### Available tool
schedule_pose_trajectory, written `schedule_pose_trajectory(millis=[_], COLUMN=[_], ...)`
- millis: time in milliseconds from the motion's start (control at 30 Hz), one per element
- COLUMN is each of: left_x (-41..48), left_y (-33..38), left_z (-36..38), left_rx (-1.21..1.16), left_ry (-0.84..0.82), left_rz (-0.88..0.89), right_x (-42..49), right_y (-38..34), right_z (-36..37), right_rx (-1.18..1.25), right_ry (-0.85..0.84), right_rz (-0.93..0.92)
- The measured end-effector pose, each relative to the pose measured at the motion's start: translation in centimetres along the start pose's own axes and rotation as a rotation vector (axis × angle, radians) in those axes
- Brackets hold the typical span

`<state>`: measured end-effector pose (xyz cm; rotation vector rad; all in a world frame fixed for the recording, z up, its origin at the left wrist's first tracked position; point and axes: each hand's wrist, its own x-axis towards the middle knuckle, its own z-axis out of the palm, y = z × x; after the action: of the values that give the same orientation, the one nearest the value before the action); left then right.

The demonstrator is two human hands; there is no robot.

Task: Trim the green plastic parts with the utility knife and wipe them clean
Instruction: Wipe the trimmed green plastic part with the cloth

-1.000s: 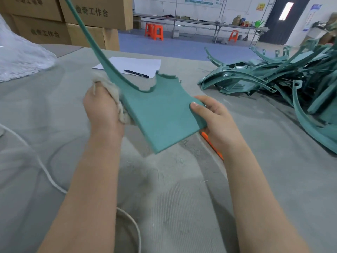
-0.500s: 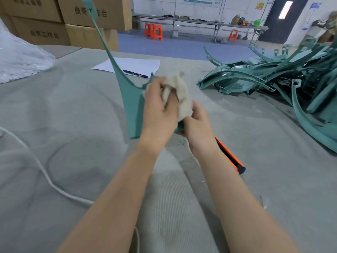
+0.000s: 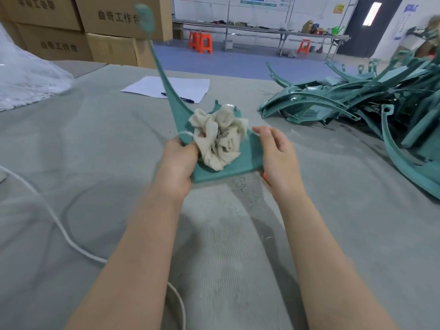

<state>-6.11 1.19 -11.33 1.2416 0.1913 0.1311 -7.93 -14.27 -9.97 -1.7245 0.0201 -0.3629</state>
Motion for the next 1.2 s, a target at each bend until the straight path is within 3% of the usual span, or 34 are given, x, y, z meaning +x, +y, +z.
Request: schedule_pose_trajectory(millis=[67,167,267,367,600,667,767,1000,1133,1200], left_x=[-0.7,-1.7,-2.3,-2.1,-2.1,-2.0,-2.1,-1.4,-1.9,-1.9], left_y=[0.1,0.1,0.7,1.2,0.6,0.6,0.5,0.8,0.3,0.3], left_z=[0.6,1.2,1.4,1.0,1.1,1.2,1.7,0.9,1.7,2.0], left_rx=[0.133,0.165,-0.185,-0.500,-0.610,-0.552,-0.366,-0.466,-0.335,-0.297], left_ry=[0.050,0.028,-0.247,-0.440,-0.432,-0.432,-0.420,-0.373,-0.409,-0.396], left_rz=[0.155,0.304,0.105,-0.156,-0.192,-0.173,-0.147,-0.135,-0.135,-0.160], right_x=[-0.7,-2.2,-3.1,-2.8,-3.0,-2.1,-0.8,-4.0,-0.8,-1.9], right_y=[-0.4,-1.2,-1.3,-1.1,-0.1,0.0,0.2,-0.1,0.6,0.5], right_z=[0.2,1.9,3.3,2.7,4.0,3.9,3.3,6.1,3.5,4.3], right_rx=[-0.166,-0.321,-0.367,-0.333,-0.492,-0.484,-0.517,-0.387,-0.429,-0.410], right_ry=[0.073,-0.070,-0.232,-0.245,-0.277,-0.178,-0.002,-0.220,-0.013,-0.036], right_rz=[-0.201,-0.506,-0.595,-0.543,-0.586,-0.552,-0.360,-0.562,-0.367,-0.354])
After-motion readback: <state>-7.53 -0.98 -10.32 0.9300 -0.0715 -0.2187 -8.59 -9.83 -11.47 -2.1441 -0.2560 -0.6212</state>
